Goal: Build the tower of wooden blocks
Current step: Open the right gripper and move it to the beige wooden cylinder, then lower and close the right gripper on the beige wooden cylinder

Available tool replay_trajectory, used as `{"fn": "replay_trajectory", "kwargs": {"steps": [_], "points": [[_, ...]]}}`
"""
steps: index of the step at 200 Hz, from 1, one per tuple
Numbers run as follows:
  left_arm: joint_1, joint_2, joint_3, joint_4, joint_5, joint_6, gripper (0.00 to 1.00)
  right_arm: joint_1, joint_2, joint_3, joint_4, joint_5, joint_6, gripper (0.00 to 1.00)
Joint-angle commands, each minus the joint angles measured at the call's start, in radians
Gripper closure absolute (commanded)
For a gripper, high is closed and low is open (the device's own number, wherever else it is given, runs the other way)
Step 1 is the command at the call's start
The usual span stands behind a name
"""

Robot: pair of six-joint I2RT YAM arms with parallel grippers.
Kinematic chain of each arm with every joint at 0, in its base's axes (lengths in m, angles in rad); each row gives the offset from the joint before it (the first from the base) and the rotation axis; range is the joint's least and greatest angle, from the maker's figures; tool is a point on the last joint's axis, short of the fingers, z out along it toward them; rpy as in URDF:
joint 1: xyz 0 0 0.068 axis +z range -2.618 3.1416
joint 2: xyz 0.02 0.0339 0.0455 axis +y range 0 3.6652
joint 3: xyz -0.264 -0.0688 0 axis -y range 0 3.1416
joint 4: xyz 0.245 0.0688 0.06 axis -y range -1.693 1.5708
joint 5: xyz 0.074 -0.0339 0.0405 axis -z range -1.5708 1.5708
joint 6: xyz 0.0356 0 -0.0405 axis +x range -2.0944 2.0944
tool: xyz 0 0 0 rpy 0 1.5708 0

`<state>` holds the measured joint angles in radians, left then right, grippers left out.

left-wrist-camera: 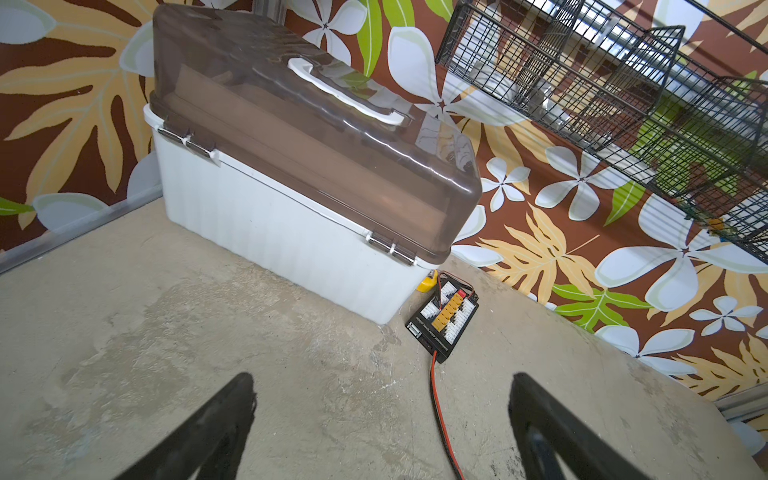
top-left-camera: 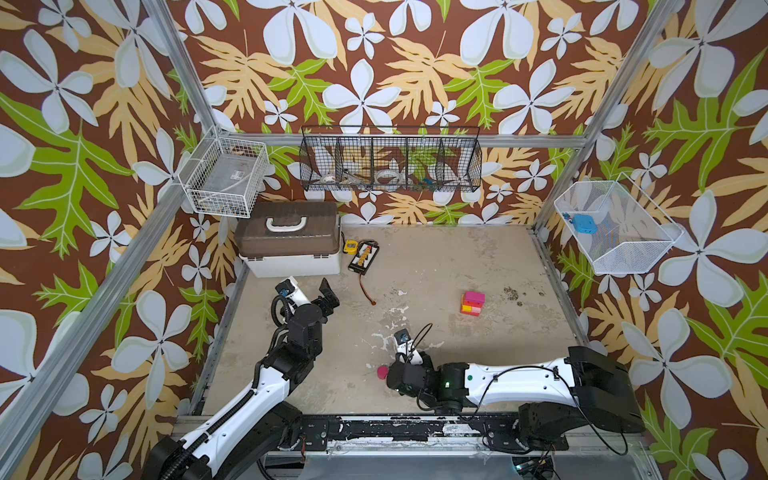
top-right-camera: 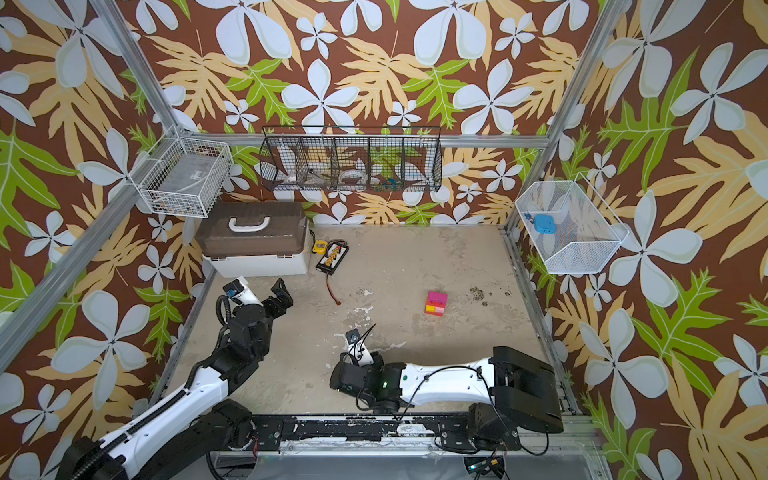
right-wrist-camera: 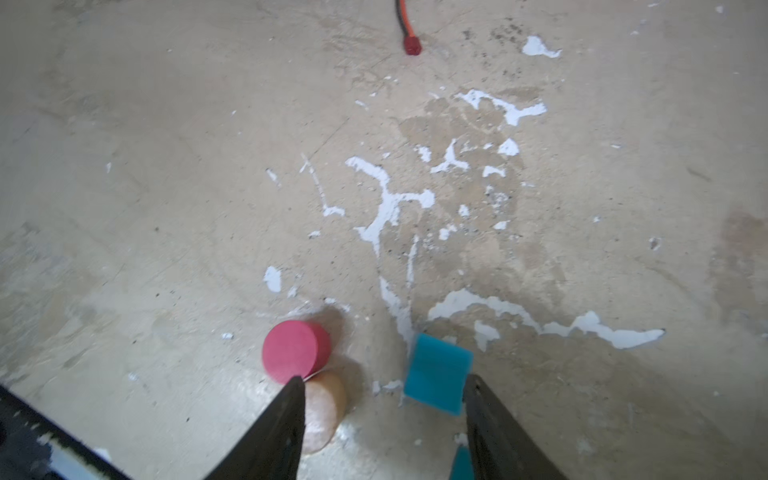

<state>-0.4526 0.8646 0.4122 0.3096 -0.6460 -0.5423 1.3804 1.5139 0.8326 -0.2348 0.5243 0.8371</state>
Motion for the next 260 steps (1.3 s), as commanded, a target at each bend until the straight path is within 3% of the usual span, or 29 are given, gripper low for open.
{"fn": "replay_trajectory", "kwargs": {"steps": [1, 40, 187, 219, 260], "points": [[0.002, 0.001, 0.004, 0.014, -0.002, -0.001, 0.04, 0.041, 0.027, 0.006, 0.024, 0.006, 0.032, 0.39], [0.002, 0.02, 0.017, 0.007, 0.005, 0.0, 0.05, 0.081, 0.091, -0.024, 0.089, -0.055, 0.053, 0.4], [0.002, 0.014, 0.01, 0.01, -0.005, 0.0, 0.05, 0.046, 0.208, 0.019, 0.083, -0.015, 0.041, 0.49], [0.002, 0.023, 0.016, 0.014, 0.009, 0.004, 0.05, 0.034, 0.217, 0.018, 0.113, -0.027, 0.02, 0.6], [0.002, 0.016, 0.008, 0.018, -0.005, 0.002, 0.05, 0.036, 0.229, 0.056, 0.067, -0.029, 0.023, 0.82]]}}
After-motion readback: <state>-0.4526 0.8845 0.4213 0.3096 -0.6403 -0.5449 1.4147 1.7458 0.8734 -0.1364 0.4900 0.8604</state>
